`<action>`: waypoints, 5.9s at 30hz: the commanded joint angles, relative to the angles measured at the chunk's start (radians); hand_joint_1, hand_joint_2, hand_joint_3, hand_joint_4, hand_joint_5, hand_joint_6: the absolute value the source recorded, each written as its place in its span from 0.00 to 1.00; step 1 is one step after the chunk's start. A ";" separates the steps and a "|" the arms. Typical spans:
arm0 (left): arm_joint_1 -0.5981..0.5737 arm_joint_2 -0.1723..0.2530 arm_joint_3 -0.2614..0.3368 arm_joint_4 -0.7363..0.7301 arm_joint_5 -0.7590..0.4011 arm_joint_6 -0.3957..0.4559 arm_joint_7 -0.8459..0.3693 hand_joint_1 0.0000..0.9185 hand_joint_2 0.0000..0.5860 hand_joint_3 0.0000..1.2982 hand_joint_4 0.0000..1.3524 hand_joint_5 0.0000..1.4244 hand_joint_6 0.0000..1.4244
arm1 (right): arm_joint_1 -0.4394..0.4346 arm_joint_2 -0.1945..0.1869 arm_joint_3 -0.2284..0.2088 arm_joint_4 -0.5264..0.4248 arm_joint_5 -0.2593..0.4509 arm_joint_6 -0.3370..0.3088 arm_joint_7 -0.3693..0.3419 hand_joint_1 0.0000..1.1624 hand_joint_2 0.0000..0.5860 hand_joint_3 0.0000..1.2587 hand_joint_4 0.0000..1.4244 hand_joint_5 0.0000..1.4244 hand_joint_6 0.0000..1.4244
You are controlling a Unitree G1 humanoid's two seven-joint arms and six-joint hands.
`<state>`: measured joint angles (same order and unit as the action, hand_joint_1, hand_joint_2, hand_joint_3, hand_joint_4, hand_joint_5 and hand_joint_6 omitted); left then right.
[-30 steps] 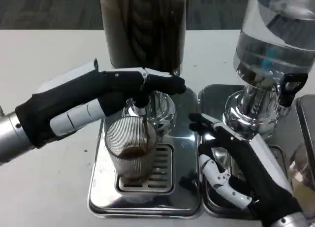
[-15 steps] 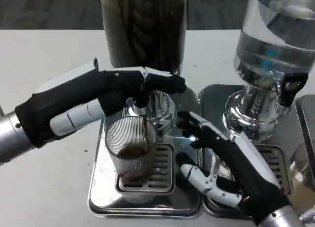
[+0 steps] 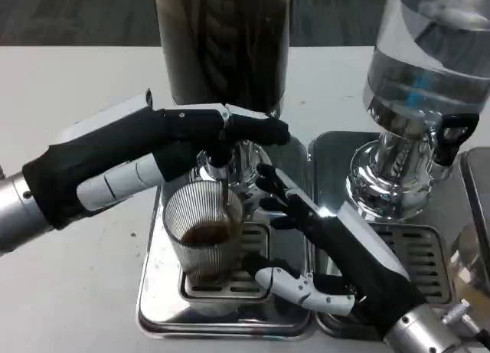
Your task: Grasp the cup under the faucet to collect the drink, then remove the cup.
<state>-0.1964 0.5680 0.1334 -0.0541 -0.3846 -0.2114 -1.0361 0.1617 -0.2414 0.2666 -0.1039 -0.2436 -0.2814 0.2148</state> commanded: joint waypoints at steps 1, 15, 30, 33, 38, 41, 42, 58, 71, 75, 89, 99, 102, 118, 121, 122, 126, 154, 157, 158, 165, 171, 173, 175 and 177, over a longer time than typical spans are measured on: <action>0.012 0.008 -0.013 -0.027 -0.013 -0.017 -0.016 0.00 0.21 0.24 0.13 0.12 0.02 | -0.026 0.004 0.009 0.027 0.015 -0.020 0.014 0.48 0.40 0.00 0.00 0.07 0.13; 0.014 0.010 -0.006 -0.037 -0.017 -0.013 -0.011 0.00 0.22 0.24 0.13 0.12 0.02 | -0.090 0.018 0.039 0.094 -0.001 -0.031 0.023 0.49 0.37 0.00 0.00 0.02 0.09; 0.024 0.014 0.000 -0.051 -0.021 -0.010 -0.004 0.00 0.23 0.24 0.14 0.12 0.02 | -0.129 0.042 0.054 0.156 -0.020 -0.044 0.007 0.49 0.35 0.00 0.00 0.00 0.08; 0.026 0.014 0.002 -0.054 -0.022 -0.010 -0.001 0.00 0.24 0.25 0.14 0.12 0.02 | -0.138 0.045 0.058 0.169 -0.021 -0.051 0.007 0.50 0.35 0.00 0.00 0.00 0.08; 0.028 0.015 0.003 -0.059 -0.024 -0.009 0.002 0.00 0.24 0.25 0.14 0.12 0.02 | -0.156 0.061 0.062 0.197 -0.021 -0.065 -0.003 0.50 0.36 0.00 0.00 0.00 0.08; 0.029 0.015 0.003 -0.061 -0.025 -0.008 0.004 0.00 0.24 0.25 0.14 0.12 0.02 | -0.169 0.067 0.065 0.215 -0.019 -0.074 -0.003 0.50 0.36 0.00 0.00 0.00 0.08; 0.029 0.015 0.004 -0.061 -0.025 -0.008 0.005 0.00 0.24 0.25 0.14 0.12 0.02 | -0.173 0.069 0.065 0.222 -0.018 -0.076 -0.004 0.50 0.36 0.00 0.00 0.00 0.08; 0.031 0.017 0.013 -0.066 -0.026 -0.009 0.017 0.00 0.24 0.26 0.14 0.12 0.03 | -0.232 0.093 0.077 0.288 -0.013 -0.095 0.000 0.51 0.36 0.00 0.00 0.01 0.09; 0.033 0.012 0.039 -0.061 -0.020 -0.022 0.046 0.00 0.23 0.26 0.14 0.12 0.03 | -0.262 0.104 0.078 0.324 -0.007 -0.101 0.006 0.49 0.36 0.00 0.00 0.02 0.09; 0.036 0.009 0.072 -0.056 -0.012 -0.047 0.083 0.00 0.24 0.26 0.15 0.13 0.03 | -0.268 0.104 0.079 0.331 -0.005 -0.103 0.009 0.49 0.36 0.00 0.00 0.02 0.09; 0.049 0.013 0.141 -0.033 -0.013 -0.053 0.130 0.00 0.22 0.25 0.16 0.14 0.05 | -0.292 0.112 0.079 0.369 0.008 -0.119 0.015 0.49 0.36 0.00 0.00 0.02 0.09; 0.108 0.016 0.186 -0.032 -0.002 -0.054 0.172 0.00 0.22 0.25 0.17 0.14 0.05 | -0.299 0.113 0.076 0.381 0.016 -0.128 0.022 0.49 0.36 0.00 0.00 0.02 0.09; 0.144 0.008 0.196 -0.051 0.033 -0.089 0.211 0.00 0.21 0.23 0.15 0.14 0.05 | -0.299 0.113 0.073 0.383 0.017 -0.129 0.022 0.49 0.36 0.00 0.00 0.02 0.09; 0.302 -0.085 0.205 -0.016 0.198 -0.315 0.431 0.00 0.16 0.08 0.02 0.04 0.03 | -0.290 0.112 0.063 0.377 0.022 -0.130 0.018 0.48 0.38 0.00 0.00 0.03 0.10; 0.311 -0.093 0.207 0.001 0.241 -0.367 0.475 0.00 0.15 0.07 0.01 0.03 0.03 | -0.287 0.112 0.062 0.376 0.021 -0.130 0.016 0.47 0.38 0.00 0.00 0.03 0.10; 0.313 -0.093 0.207 0.007 0.251 -0.381 0.488 0.00 0.15 0.07 0.01 0.03 0.02 | -0.286 0.112 0.062 0.375 0.019 -0.130 0.013 0.47 0.38 0.00 0.00 0.03 0.10; 0.325 -0.096 0.210 0.027 0.308 -0.421 0.545 0.00 0.15 0.05 0.00 0.01 0.02 | -0.285 0.114 0.063 0.378 0.016 -0.132 0.011 0.47 0.38 0.00 0.00 0.03 0.10; 0.433 -0.085 0.182 0.128 0.426 -0.443 0.681 0.00 0.18 0.04 0.00 0.00 0.00 | -0.339 0.144 0.075 0.510 0.029 -0.174 0.023 0.47 0.38 0.00 0.00 0.01 0.09; 0.437 -0.085 0.183 0.132 0.425 -0.440 0.683 0.00 0.20 0.04 0.00 0.00 0.00 | -0.346 0.143 0.081 0.515 0.024 -0.177 0.024 0.47 0.38 0.00 0.00 0.01 0.09; 0.437 -0.084 0.183 0.133 0.424 -0.440 0.683 0.00 0.20 0.04 0.00 0.00 0.00 | -0.351 0.144 0.082 0.522 0.031 -0.179 0.033 0.47 0.36 0.00 0.00 0.00 0.09; 0.440 -0.080 0.191 0.143 0.415 -0.433 0.684 0.00 0.20 0.07 0.00 0.00 0.00 | -0.375 0.141 0.094 0.543 0.019 -0.173 0.050 0.44 0.32 0.00 0.00 0.00 0.06; 0.445 -0.076 0.196 0.146 0.412 -0.430 0.685 0.00 0.20 0.08 0.00 0.00 0.00 | -0.375 0.140 0.093 0.549 0.003 -0.173 0.026 0.44 0.32 0.00 0.00 0.00 0.05; 0.447 -0.076 0.197 0.147 0.409 -0.428 0.683 0.00 0.20 0.08 0.00 0.00 0.00 | -0.377 0.136 0.094 0.549 -0.009 -0.173 0.016 0.44 0.32 0.00 0.00 0.00 0.03; 0.449 -0.075 0.199 0.146 0.406 -0.426 0.682 0.00 0.20 0.08 0.00 0.00 0.00 | -0.382 0.137 0.092 0.559 -0.008 -0.179 0.016 0.44 0.32 0.00 0.00 0.00 0.02; 0.452 -0.075 0.201 0.145 0.404 -0.424 0.681 0.00 0.19 0.08 0.00 0.00 0.00 | -0.388 0.138 0.092 0.569 -0.004 -0.182 0.021 0.44 0.32 0.00 0.00 0.00 0.01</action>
<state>0.2419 0.4746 0.3295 0.0864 0.0299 -0.6429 -0.3649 -0.2175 -0.1024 0.3548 0.4372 -0.2402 -0.4586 0.2290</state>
